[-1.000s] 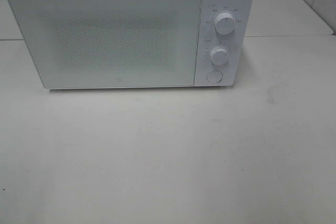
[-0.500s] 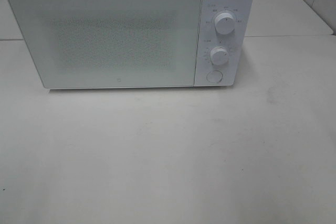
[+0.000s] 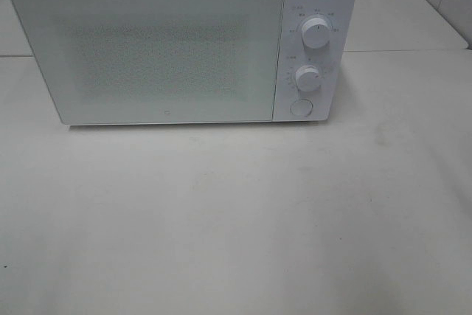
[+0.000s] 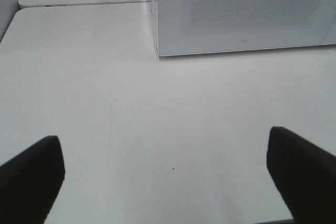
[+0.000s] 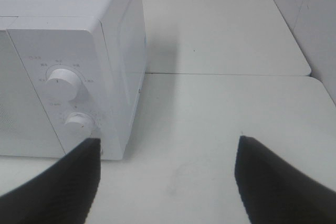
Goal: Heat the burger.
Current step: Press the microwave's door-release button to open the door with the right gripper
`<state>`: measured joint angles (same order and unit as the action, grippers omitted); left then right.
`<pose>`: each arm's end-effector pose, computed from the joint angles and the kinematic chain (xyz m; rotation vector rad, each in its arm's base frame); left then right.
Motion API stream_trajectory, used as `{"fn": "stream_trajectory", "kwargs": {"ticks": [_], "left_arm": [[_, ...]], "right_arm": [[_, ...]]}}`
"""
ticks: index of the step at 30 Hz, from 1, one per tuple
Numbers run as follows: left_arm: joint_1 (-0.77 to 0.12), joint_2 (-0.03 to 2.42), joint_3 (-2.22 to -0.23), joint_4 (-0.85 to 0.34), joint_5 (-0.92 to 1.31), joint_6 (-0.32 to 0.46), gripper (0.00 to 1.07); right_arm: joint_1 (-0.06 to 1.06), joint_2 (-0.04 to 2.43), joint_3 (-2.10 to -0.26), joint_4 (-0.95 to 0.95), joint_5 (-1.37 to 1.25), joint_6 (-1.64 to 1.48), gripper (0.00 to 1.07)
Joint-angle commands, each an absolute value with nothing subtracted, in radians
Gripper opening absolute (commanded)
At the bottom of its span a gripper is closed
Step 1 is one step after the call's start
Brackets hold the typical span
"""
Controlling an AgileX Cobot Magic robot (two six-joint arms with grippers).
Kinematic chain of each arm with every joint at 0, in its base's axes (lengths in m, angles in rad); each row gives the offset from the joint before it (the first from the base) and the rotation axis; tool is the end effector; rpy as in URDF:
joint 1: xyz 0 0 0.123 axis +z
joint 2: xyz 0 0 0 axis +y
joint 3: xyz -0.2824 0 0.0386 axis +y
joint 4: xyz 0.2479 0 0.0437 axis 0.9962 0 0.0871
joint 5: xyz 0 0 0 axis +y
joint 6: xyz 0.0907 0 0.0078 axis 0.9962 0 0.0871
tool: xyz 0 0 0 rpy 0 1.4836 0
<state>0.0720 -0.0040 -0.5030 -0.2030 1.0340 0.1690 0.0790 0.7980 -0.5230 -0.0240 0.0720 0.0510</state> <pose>-0.0045 -0.0162 0.2815 0.1036 1.9928 -0.0866 0.1684 0.0132 0.3034 -0.0463 1.8306 0.0731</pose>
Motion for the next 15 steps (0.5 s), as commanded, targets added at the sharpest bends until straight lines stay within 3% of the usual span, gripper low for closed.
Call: {"fn": "stream_trajectory", "kwargs": {"ticks": [1, 15], "left_arm": [[0.069, -0.028, -0.499, -0.21, 1.032, 0.168, 1.0], [0.069, -0.028, -0.499, -0.21, 1.032, 0.168, 1.0]], "right_arm": [[0.07, 0.838, -0.529, -0.021, -0.02, 0.053, 0.7], [0.072, 1.095, -0.448, -0.021, -0.547, 0.043, 0.7]]}}
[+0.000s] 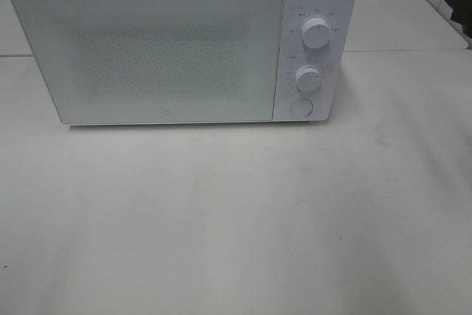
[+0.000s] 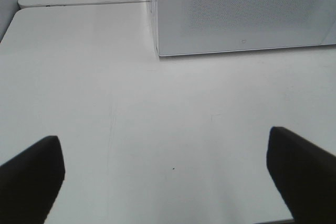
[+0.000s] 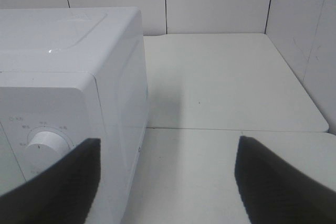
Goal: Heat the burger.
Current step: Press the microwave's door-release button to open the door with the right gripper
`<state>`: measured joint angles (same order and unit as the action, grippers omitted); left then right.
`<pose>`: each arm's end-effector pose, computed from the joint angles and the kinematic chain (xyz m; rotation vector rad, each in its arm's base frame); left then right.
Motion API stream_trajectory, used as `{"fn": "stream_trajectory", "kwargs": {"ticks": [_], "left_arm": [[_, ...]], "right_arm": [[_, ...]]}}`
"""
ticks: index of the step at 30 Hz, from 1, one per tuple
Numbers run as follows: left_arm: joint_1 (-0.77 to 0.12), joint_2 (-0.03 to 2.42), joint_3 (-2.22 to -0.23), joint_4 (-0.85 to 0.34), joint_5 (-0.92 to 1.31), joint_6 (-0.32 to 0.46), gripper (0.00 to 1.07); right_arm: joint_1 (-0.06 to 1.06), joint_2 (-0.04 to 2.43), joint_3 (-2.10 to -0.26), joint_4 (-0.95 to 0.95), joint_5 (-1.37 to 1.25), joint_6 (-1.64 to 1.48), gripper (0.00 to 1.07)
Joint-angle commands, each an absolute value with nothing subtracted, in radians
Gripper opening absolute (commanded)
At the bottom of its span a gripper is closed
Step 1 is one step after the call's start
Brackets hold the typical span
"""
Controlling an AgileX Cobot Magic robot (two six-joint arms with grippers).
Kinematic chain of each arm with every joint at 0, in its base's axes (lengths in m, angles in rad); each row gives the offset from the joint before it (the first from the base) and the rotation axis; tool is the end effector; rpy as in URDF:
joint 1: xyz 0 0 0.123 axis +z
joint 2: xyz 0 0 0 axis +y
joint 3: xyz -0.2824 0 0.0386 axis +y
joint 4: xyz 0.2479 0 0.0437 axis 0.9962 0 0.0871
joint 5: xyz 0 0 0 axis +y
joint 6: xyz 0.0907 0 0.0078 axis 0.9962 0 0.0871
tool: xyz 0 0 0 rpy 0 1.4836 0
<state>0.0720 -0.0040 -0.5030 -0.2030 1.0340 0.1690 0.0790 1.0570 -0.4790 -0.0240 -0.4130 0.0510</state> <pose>-0.0045 -0.0162 0.2815 0.1036 1.9928 -0.0866 0.2163 0.0180 0.2819 -0.0486 1.6488 0.0903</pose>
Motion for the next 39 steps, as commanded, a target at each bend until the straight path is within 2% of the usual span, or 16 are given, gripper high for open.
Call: {"fn": "stream_trajectory", "kwargs": {"ticks": [1, 5, 11, 13, 16, 17, 19, 21, 23, 24, 27, 31, 33, 35, 39], "left_arm": [[0.069, -0.028, -0.499, -0.21, 1.032, 0.168, 1.0], [0.069, -0.028, -0.499, -0.209, 1.032, 0.168, 1.0], [0.069, -0.028, -0.499, -0.209, 1.032, 0.168, 1.0], [0.069, -0.028, -0.499, -0.209, 1.032, 0.168, 1.0], [0.069, -0.028, -0.499, -0.209, 1.032, 0.168, 1.0], [0.069, -0.028, -0.499, -0.209, 1.032, 0.168, 1.0], [0.069, -0.028, -0.499, -0.209, 1.032, 0.168, 1.0], [0.069, -0.028, -0.499, -0.209, 1.032, 0.168, 1.0], [0.069, -0.028, -0.499, -0.209, 1.032, 0.168, 1.0], [0.069, -0.028, -0.499, -0.209, 1.032, 0.168, 1.0], [0.069, -0.028, -0.499, -0.209, 1.032, 0.168, 1.0], [0.069, -0.028, -0.499, -0.209, 1.032, 0.168, 1.0], [0.069, -0.028, -0.499, -0.209, 1.032, 0.168, 1.0], [0.069, -0.028, -0.499, -0.209, 1.032, 0.168, 1.0], [0.069, -0.028, -0.499, -0.209, 1.032, 0.168, 1.0]], "right_arm": [[0.072, 1.128, -0.425, -0.01, -0.612, 0.036, 0.7], [0.074, 1.169, -0.4, 0.026, -0.67, 0.009, 0.7], [0.09, 1.269, -0.312, 0.1, -0.922, -0.05, 0.7], [0.172, 1.335, -0.283, 0.199, -1.002, -0.104, 0.7], [0.202, 1.356, -0.28, 0.222, -1.022, -0.124, 0.7], [0.262, 1.394, -0.28, 0.276, -1.051, -0.157, 0.7], [0.291, 1.413, -0.28, 0.302, -1.072, -0.168, 0.7], [0.39, 1.47, -0.28, 0.397, -1.137, -0.188, 0.7], [0.417, 1.482, -0.28, 0.421, -1.149, -0.188, 0.7], [0.473, 1.504, -0.28, 0.465, -1.166, -0.189, 0.7], [0.5, 1.516, -0.28, 0.487, -1.178, -0.191, 0.7], [0.628, 1.576, -0.282, 0.599, -1.234, -0.211, 0.7], [0.647, 1.59, -0.282, 0.621, -1.246, -0.211, 0.7], [0.735, 1.635, -0.285, 0.716, -1.272, -0.214, 0.7], [0.783, 1.659, -0.294, 0.762, -1.279, -0.229, 0.7]]}}
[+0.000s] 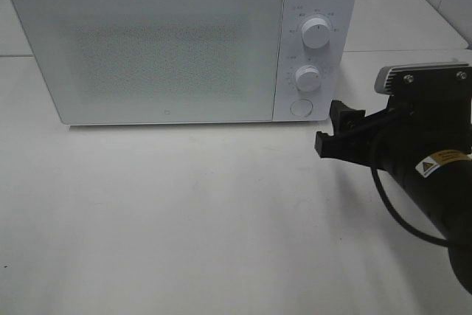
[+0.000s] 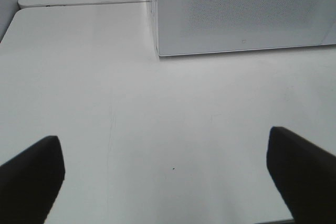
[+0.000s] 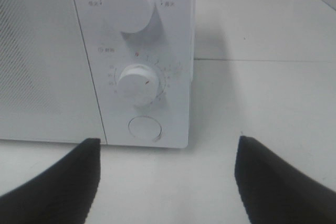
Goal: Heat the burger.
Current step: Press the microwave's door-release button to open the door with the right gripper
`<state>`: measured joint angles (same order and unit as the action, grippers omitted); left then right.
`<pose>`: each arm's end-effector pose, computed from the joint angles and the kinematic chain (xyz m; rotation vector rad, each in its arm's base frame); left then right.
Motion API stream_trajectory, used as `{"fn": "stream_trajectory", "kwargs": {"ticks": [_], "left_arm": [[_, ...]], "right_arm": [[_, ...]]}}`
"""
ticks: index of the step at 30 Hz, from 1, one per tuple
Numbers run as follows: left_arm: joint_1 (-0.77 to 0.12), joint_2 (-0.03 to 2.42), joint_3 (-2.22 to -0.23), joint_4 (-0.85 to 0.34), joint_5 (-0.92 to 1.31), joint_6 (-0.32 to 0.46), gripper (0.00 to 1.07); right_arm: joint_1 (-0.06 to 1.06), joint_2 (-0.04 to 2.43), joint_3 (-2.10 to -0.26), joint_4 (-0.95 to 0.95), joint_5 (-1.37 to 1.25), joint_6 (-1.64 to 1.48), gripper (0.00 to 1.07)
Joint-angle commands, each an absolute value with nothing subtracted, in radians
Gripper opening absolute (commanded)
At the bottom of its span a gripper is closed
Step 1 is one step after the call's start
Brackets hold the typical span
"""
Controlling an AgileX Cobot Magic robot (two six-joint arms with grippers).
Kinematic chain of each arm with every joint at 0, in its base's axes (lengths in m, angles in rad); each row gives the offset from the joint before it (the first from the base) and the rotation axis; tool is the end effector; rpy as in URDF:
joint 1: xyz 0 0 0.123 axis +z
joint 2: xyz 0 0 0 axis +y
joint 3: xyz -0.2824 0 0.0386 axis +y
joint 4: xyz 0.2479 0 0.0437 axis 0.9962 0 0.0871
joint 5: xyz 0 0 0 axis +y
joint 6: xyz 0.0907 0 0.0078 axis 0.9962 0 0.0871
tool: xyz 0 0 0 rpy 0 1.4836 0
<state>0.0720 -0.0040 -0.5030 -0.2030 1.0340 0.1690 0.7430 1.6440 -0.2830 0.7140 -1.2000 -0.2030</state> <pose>-0.0045 -0.0162 0.2815 0.1036 1.9928 -0.0866 0.2029 0.1110 0.1556 -0.0744 1.7103 0.0524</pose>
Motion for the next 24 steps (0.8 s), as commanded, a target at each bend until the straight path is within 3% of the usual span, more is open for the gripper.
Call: {"fn": "stream_trajectory", "kwargs": {"ticks": [1, 15, 24], "left_arm": [[0.069, -0.028, -0.499, -0.209, 1.032, 0.168, 1.0], [0.069, -0.028, -0.499, -0.208, 1.032, 0.168, 1.0], [0.069, -0.028, -0.499, -0.208, 1.032, 0.168, 1.0]], "right_arm": [[0.811, 1.673, -0.305, 0.795, -1.278, -0.232, 0.7], [0.842, 1.701, -0.328, 0.821, -1.243, -0.182, 0.7], [0.842, 1.703, -0.328, 0.821, -1.223, 0.239, 0.64]]}}
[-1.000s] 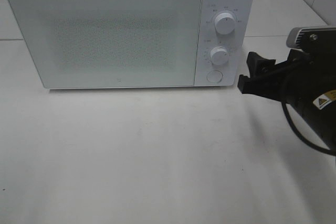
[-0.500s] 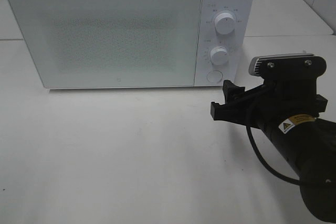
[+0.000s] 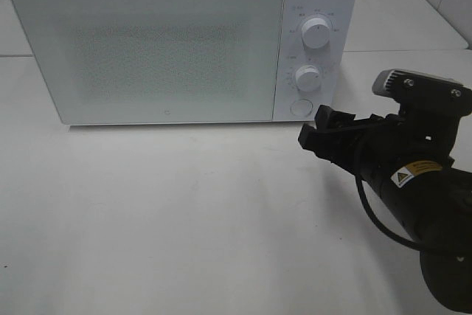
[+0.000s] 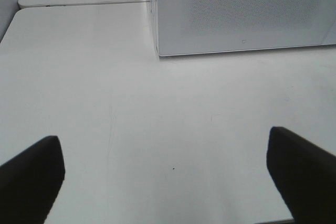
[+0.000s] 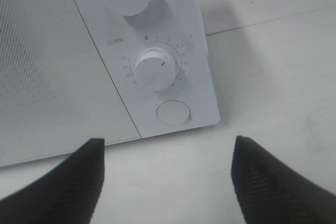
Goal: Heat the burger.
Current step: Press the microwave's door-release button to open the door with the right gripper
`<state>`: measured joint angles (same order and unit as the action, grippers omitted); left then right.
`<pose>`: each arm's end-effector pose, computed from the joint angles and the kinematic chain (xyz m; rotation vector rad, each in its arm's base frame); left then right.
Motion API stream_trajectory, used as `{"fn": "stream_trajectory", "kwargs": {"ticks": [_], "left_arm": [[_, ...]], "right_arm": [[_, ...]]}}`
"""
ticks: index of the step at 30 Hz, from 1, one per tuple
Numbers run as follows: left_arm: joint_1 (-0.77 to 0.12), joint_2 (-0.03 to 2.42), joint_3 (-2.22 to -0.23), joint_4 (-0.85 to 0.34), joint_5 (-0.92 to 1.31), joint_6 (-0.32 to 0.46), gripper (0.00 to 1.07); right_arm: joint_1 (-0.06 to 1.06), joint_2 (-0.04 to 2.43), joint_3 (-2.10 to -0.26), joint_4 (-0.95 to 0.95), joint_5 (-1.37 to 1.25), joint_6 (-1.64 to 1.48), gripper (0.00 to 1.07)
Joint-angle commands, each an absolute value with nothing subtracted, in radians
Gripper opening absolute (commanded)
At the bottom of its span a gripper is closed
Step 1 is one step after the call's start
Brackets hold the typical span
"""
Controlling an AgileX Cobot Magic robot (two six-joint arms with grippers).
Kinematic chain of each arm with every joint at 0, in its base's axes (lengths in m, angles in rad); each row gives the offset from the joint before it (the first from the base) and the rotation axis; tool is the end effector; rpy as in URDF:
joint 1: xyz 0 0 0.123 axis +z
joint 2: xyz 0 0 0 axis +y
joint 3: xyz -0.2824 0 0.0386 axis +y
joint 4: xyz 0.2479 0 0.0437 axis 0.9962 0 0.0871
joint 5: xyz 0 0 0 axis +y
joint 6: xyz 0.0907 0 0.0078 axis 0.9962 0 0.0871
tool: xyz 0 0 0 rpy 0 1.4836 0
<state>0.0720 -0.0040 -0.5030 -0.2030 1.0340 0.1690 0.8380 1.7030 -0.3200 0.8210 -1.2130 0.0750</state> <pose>-0.0045 -0.0162 0.2815 0.1036 1.9928 -0.0866 0.1997 0.1287 0.1474 0.1809 1.7326 0.2554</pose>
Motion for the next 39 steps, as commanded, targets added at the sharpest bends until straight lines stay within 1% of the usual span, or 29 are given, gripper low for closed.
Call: {"fn": "stream_trajectory", "kwargs": {"ticks": [1, 2, 3, 4, 5, 6, 7, 8, 9, 10, 11, 12, 13, 14, 15, 16, 17, 18, 19, 20, 21, 22, 24, 29, 31, 39], "left_arm": [[0.069, -0.028, -0.499, -0.208, 1.032, 0.168, 1.0], [0.069, -0.028, -0.499, -0.208, 1.032, 0.168, 1.0], [0.069, -0.028, -0.499, -0.208, 1.032, 0.168, 1.0], [0.069, -0.028, -0.499, -0.208, 1.032, 0.168, 1.0], [0.069, -0.028, -0.499, -0.208, 1.032, 0.168, 1.0], [0.069, -0.028, -0.499, -0.208, 1.032, 0.168, 1.0], [0.069, -0.028, -0.499, -0.208, 1.032, 0.168, 1.0], [0.069, -0.028, -0.499, -0.208, 1.032, 0.168, 1.0], [0.069, -0.028, -0.499, -0.208, 1.032, 0.168, 1.0], [0.069, -0.028, -0.499, -0.208, 1.032, 0.168, 1.0], [0.069, -0.028, -0.499, -0.208, 1.032, 0.168, 1.0], [0.069, -0.028, -0.499, -0.208, 1.032, 0.168, 1.0], [0.069, -0.028, -0.499, -0.208, 1.032, 0.168, 1.0], [0.069, -0.028, -0.499, -0.208, 1.032, 0.168, 1.0], [0.069, -0.028, -0.499, -0.208, 1.032, 0.168, 1.0], [0.069, -0.028, -0.499, -0.208, 1.032, 0.168, 1.0], [0.069, -0.028, -0.499, -0.208, 1.032, 0.168, 1.0], [0.069, -0.028, -0.499, -0.208, 1.032, 0.168, 1.0], [0.069, -0.028, -0.499, -0.208, 1.032, 0.168, 1.0], [0.069, -0.028, -0.499, -0.208, 1.032, 0.168, 1.0], [0.069, -0.028, -0.499, -0.208, 1.032, 0.168, 1.0], [0.069, -0.028, -0.499, -0.208, 1.032, 0.168, 1.0], [0.069, -0.028, -0.499, -0.208, 1.032, 0.168, 1.0], [0.069, -0.028, -0.499, -0.208, 1.032, 0.168, 1.0], [0.069, -0.028, -0.499, -0.208, 1.032, 0.168, 1.0], [0.069, -0.028, -0.499, -0.208, 1.032, 0.168, 1.0]], "right_arm": [[0.842, 1.703, -0.328, 0.821, -1.223, 0.378, 0.61], [0.842, 1.703, -0.328, 0.821, -1.223, 0.378, 0.61], [0.842, 1.703, -0.328, 0.821, -1.223, 0.544, 0.57], [0.842, 1.703, -0.328, 0.821, -1.223, 0.544, 0.57], [0.842, 1.703, -0.328, 0.821, -1.223, 0.629, 0.55], [0.842, 1.703, -0.328, 0.821, -1.223, 0.776, 0.51], [0.842, 1.703, -0.328, 0.821, -1.223, 0.776, 0.51], [0.842, 1.703, -0.328, 0.821, -1.223, 0.853, 0.48], [0.842, 1.703, -0.328, 0.821, -1.223, 0.976, 0.42], [0.842, 1.703, -0.328, 0.821, -1.223, 0.976, 0.42], [0.842, 1.703, -0.328, 0.821, -1.223, 1.024, 0.39], [0.842, 1.703, -0.328, 0.821, -1.223, 1.122, 0.31], [0.842, 1.703, -0.328, 0.821, -1.223, 1.122, 0.31], [0.842, 1.703, -0.328, 0.823, -1.223, 1.184, 0.24], [0.842, 1.703, -0.328, 0.823, -1.223, 1.184, 0.24], [0.841, 1.703, -0.328, 0.825, -1.221, 1.22, 0.18], [0.841, 1.703, -0.328, 0.827, -1.22, 1.234, 0.16], [0.841, 1.703, -0.328, 0.827, -1.22, 1.234, 0.16], [0.841, 1.703, -0.328, 0.841, -1.215, 1.263, 0.1], [0.841, 1.703, -0.328, 0.847, -1.207, 1.273, 0.08], [0.841, 1.703, -0.328, 0.847, -1.207, 1.273, 0.08], [0.841, 1.703, -0.328, 0.852, -1.169, 1.297, 0.02], [0.841, 1.703, -0.328, 0.854, -1.139, 1.312, 0.0], [0.841, 1.703, -0.328, 0.854, -1.104, 1.316, 0.0], [0.838, 1.703, -0.348, 0.854, -1.051, 1.316, 0.0], [0.838, 1.757, -0.399, 0.854, -1.04, 1.309, 0.0]]}}
